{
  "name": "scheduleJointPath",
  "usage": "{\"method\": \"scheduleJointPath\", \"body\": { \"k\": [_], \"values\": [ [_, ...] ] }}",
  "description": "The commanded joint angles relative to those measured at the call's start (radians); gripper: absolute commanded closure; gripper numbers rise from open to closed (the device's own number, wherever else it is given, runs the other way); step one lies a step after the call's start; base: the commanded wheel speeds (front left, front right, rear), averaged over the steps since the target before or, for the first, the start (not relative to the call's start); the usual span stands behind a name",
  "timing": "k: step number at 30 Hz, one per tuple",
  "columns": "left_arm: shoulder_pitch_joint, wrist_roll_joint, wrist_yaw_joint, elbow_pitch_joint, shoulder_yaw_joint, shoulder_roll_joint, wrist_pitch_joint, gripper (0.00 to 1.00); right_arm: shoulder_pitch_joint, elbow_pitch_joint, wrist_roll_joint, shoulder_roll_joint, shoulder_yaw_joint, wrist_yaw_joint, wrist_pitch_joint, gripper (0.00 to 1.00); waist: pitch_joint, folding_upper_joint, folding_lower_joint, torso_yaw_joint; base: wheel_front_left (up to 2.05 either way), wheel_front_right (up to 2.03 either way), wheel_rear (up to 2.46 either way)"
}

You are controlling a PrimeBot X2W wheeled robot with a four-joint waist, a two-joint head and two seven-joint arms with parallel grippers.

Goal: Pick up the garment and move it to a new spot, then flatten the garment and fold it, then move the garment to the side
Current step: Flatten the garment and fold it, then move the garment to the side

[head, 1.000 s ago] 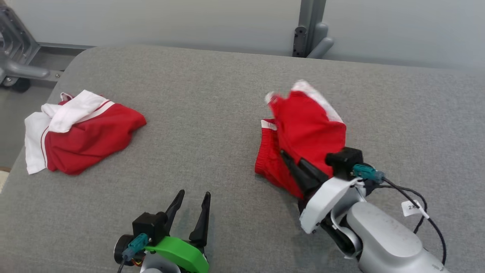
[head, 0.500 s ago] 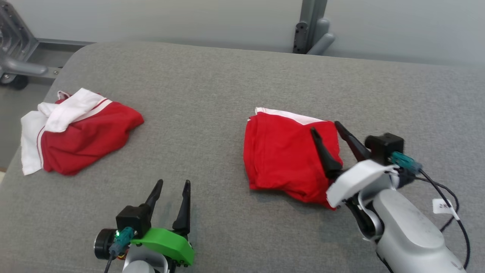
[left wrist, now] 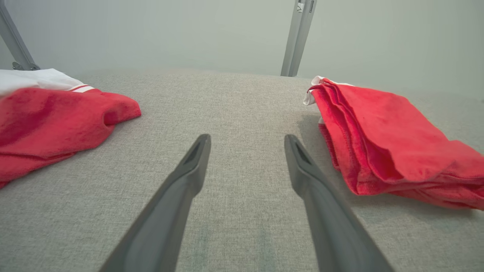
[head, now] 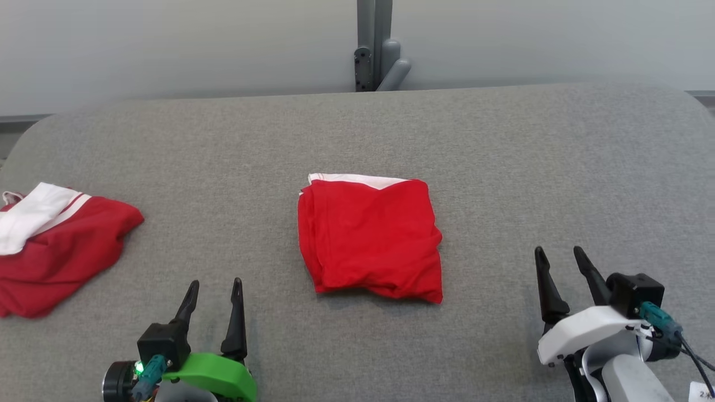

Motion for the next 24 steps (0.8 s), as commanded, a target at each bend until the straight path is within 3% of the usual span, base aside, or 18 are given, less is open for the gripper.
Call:
{"method": "scheduleJointPath", "body": {
  "k": [1,14,19,24],
  "values": [
    [0.033,0.014,0.001,-0.007,0.013,0.003,0.001,0.00,0.034,-0.008,-0.012,0.013,-0.016,0.000,-0.003,0.00,-0.034,0.0000,0.0000,-0.038,0.00,0.00,0.00],
    [0.082,0.039,-0.007,-0.026,0.029,0.003,0.001,0.00,0.062,-0.021,-0.024,0.052,-0.036,0.000,-0.003,0.00,-0.053,0.0000,0.0000,-0.036,0.00,0.00,0.00],
    [0.052,0.028,-0.005,-0.033,0.007,0.003,0.001,0.00,-0.004,0.003,0.010,0.057,0.060,0.000,-0.003,0.00,-0.009,0.0000,0.0000,-0.002,0.00,0.00,0.00],
    [0.016,0.015,-0.006,-0.025,-0.040,0.003,0.001,0.00,-0.155,0.129,0.084,0.053,0.176,0.000,0.008,0.00,0.047,0.0000,0.0000,0.056,0.00,0.00,0.00]
  ]
}}
